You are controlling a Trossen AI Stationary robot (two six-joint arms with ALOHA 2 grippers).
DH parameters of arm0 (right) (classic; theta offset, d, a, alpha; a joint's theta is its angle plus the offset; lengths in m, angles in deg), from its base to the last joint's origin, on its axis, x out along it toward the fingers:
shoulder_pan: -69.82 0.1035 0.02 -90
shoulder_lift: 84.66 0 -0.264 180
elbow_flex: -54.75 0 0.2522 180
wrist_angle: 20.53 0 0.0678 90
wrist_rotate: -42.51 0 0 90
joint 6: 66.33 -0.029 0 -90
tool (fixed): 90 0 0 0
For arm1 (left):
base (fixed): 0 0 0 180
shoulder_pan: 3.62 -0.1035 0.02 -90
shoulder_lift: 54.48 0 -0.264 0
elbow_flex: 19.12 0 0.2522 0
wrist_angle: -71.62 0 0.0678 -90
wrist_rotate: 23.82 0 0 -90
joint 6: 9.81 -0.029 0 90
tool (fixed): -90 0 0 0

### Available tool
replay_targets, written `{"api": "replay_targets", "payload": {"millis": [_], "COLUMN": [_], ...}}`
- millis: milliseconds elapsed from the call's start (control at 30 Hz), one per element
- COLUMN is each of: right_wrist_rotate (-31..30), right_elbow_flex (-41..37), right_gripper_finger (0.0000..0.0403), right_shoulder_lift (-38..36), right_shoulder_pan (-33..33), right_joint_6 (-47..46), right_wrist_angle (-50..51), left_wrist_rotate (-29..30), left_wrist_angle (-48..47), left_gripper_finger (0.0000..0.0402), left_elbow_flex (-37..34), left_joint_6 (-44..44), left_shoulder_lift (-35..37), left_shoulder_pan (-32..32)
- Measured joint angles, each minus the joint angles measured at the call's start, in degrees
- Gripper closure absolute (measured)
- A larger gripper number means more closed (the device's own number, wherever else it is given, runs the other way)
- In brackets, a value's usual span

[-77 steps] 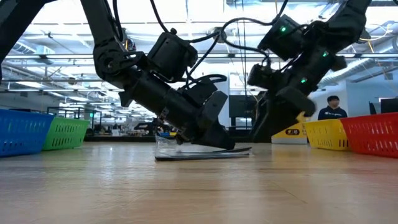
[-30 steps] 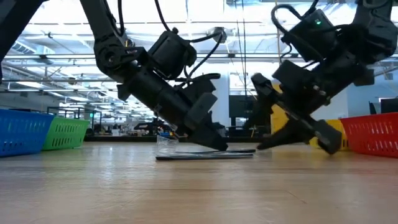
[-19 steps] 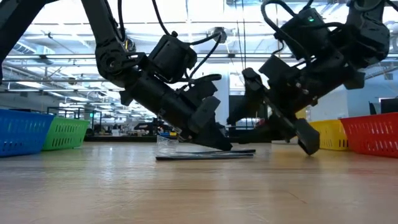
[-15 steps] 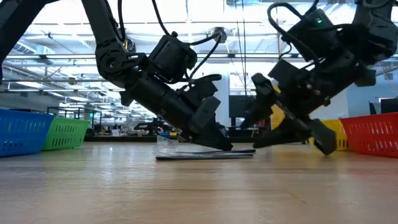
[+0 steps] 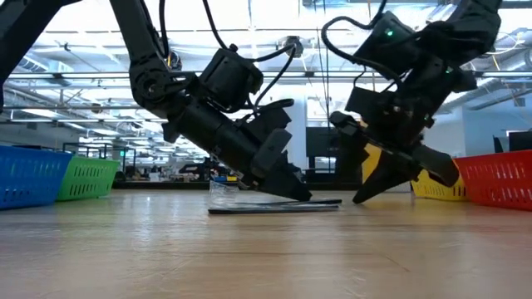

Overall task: Pick & Place Travel size toiletries
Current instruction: Put the black comb into the blue bin

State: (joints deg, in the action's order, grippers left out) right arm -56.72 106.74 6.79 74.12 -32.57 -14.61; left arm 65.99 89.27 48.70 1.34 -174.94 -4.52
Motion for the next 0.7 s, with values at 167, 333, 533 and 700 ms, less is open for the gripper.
{"api": "replay_targets", "payload": {"millis": [167,333,533,700], "right_wrist_rotate": [1.85,1.91,1.90,2.07], "right_elbow_flex": [1.36,1.90,1.89,1.87], "right_gripper_finger": [0.0207,0.0207,0.0207,0.0207], "right_shoulder_lift": [1.98,4.88,5.30,5.30], "right_shoulder_pan": [-1.14,-2.03,-2.85,-3.18], "right_joint_6": [3.74,4.87,4.87,4.87], "right_wrist_angle": [-0.71,-4.26,-4.70,-4.52], "left_wrist_rotate": [-0.72,-1.06,-1.38,-1.34], "left_wrist_angle": [0.12,0.20,1.48,1.93], "left_gripper_finger": [0.0394,0.0398,0.0395,0.0397], "left_elbow_flex": [0.00,0.00,-0.07,-0.08], "left_joint_6": [-0.54,-0.50,0.06,0.09], "left_shoulder_lift": [-0.07,-0.07,-0.14,-0.14], "left_shoulder_pan": [0.04,0.07,0.58,0.87]}}
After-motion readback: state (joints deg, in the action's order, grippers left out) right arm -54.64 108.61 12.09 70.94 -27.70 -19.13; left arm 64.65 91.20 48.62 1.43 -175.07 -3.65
